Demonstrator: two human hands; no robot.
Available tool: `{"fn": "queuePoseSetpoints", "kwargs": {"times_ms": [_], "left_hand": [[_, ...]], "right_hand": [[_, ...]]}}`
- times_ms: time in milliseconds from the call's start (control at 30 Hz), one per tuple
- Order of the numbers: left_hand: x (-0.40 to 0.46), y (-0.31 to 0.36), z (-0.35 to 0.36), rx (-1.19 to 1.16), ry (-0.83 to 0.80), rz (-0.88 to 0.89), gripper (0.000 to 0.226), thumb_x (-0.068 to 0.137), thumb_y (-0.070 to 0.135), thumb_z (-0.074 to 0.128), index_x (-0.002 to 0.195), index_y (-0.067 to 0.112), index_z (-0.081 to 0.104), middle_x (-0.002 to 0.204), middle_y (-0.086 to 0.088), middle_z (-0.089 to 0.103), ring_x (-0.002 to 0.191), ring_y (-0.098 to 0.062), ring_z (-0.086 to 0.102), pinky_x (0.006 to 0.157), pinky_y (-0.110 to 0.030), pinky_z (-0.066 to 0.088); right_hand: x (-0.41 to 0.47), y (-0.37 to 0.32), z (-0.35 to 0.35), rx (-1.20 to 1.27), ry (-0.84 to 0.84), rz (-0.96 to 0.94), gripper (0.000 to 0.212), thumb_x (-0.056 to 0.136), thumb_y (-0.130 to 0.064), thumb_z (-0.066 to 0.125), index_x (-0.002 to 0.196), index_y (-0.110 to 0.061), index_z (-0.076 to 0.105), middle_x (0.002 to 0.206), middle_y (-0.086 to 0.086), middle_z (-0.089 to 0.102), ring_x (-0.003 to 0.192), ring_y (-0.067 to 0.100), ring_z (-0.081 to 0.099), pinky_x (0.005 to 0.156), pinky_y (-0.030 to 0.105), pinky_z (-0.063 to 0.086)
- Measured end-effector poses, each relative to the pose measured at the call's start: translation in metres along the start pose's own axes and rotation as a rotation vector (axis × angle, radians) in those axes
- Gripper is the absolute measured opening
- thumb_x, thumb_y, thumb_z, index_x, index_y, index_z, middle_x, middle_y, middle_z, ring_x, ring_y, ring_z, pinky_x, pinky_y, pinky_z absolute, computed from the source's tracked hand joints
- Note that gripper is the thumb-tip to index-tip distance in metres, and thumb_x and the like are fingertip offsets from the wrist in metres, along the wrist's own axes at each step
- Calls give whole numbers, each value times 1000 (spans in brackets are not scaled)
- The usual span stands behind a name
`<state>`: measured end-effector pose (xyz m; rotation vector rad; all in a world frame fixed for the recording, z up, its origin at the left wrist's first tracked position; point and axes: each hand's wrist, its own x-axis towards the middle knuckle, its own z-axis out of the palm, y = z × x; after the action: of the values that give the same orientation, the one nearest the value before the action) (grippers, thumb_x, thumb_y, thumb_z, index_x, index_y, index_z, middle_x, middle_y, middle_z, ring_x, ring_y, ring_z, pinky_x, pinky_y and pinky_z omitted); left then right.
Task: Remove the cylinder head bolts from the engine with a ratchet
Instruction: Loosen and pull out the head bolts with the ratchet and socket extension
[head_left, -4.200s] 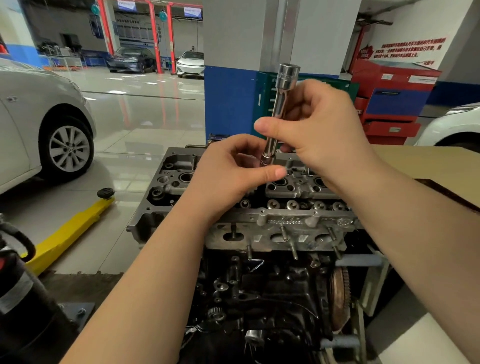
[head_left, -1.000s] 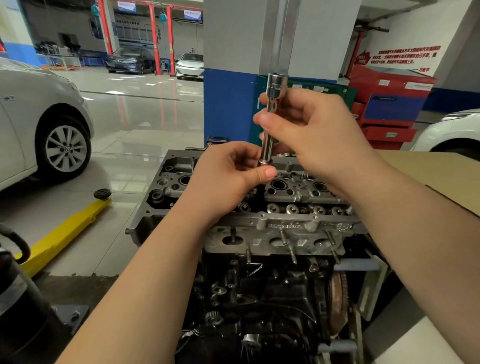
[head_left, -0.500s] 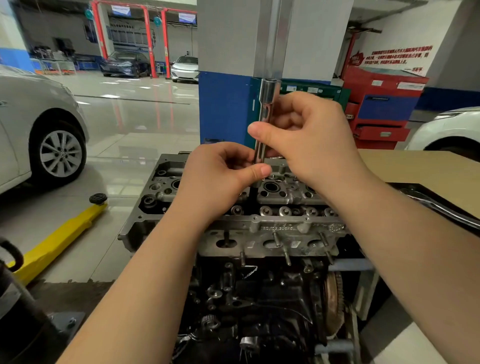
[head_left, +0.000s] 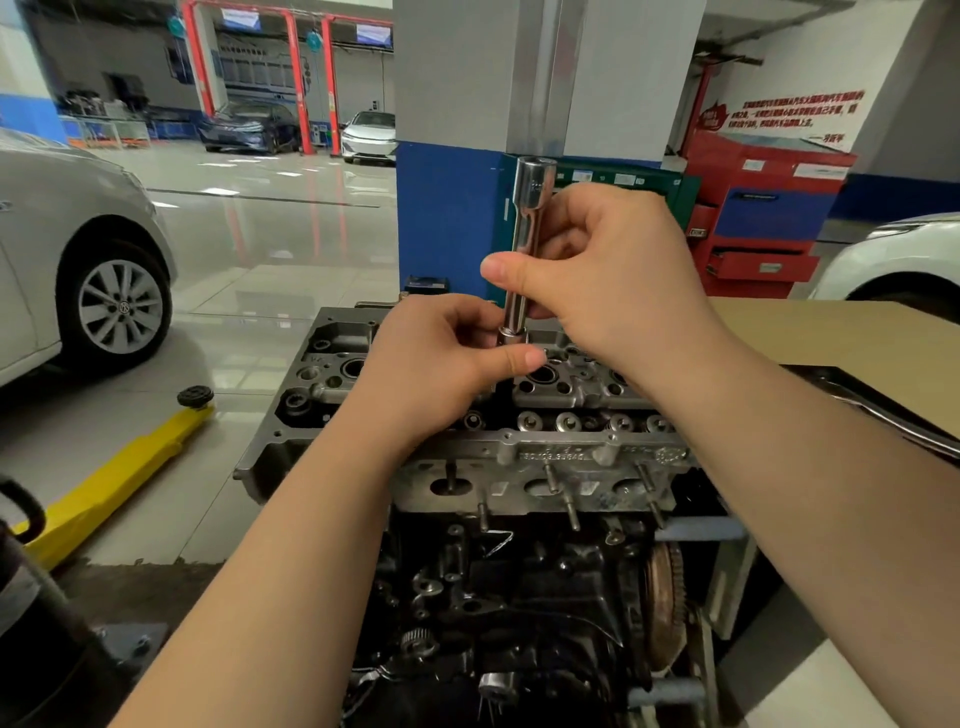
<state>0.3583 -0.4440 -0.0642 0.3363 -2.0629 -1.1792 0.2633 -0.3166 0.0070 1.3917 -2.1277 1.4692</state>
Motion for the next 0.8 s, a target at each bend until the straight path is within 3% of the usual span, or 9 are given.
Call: {"fn": "queuePoseSetpoints", "kwargs": {"times_ms": [67,133,200,300,400,533,600,700,800], "left_hand": [[1,-1,-1,-60,-18,-15,23,74,34,94,88,23,80,75,6,74,69,-8,68,67,-24,54],[0,-1,-4,-100,-60,2,16,78,28,92,90,26,82,83,1,79,78,-17,74,76,-31,59],[-1,-1,-6,-113,-112,33,11,83,23,88,91,28,82,88,1,80,84,-19,75,82,-31,58],[-2,-2,-9,-150,-195,48,19,91,15,80,105,28,81,100,2,81,99,-18,76,95,-33,58],[-6,2,-10,-248,-268,81,30,94,11,75,119,28,76,111,6,80,110,-13,74,100,-27,57],[-6,9,2,89,7,172,32,74,38,92,98,50,74,91,26,76,90,5,71,79,-7,50],[-5,9,6,61,57,142,30,75,34,93,100,42,79,88,30,75,86,10,70,78,-6,50],[-4,9,7,6,43,92,23,78,29,91,99,32,82,88,19,79,86,-2,74,85,-25,59],[-4,6,4,-26,-8,72,17,82,26,88,98,24,82,90,-9,79,90,-34,73,88,-50,59]], "right_hand": [[2,2,-3,110,-104,-20,13,91,-28,78,101,-25,72,93,-3,77,87,13,76,82,45,63],[3,4,-8,303,-240,8,18,98,-13,67,112,-25,69,107,-2,78,99,14,76,91,43,62],[5,4,-11,373,-301,28,23,99,-4,64,115,-20,67,104,1,79,99,18,77,90,43,63],[8,3,-10,262,-210,9,16,90,-8,78,102,-15,71,89,6,79,85,22,79,79,48,65],[7,2,-5,137,-71,-20,22,79,-23,89,93,-17,73,78,4,77,73,21,77,69,47,65],[3,4,2,136,18,-39,23,76,-34,89,87,-24,72,76,-1,75,71,18,76,66,46,64],[3,7,2,233,-43,-38,14,84,-29,84,94,-26,74,86,-2,78,84,17,77,75,47,65],[4,8,-5,455,-227,-20,19,99,-12,67,110,-27,70,107,0,79,104,19,75,90,43,62],[6,1,-7,401,-244,-24,15,96,-4,68,106,-16,69,95,6,80,91,24,78,84,46,64]]}}
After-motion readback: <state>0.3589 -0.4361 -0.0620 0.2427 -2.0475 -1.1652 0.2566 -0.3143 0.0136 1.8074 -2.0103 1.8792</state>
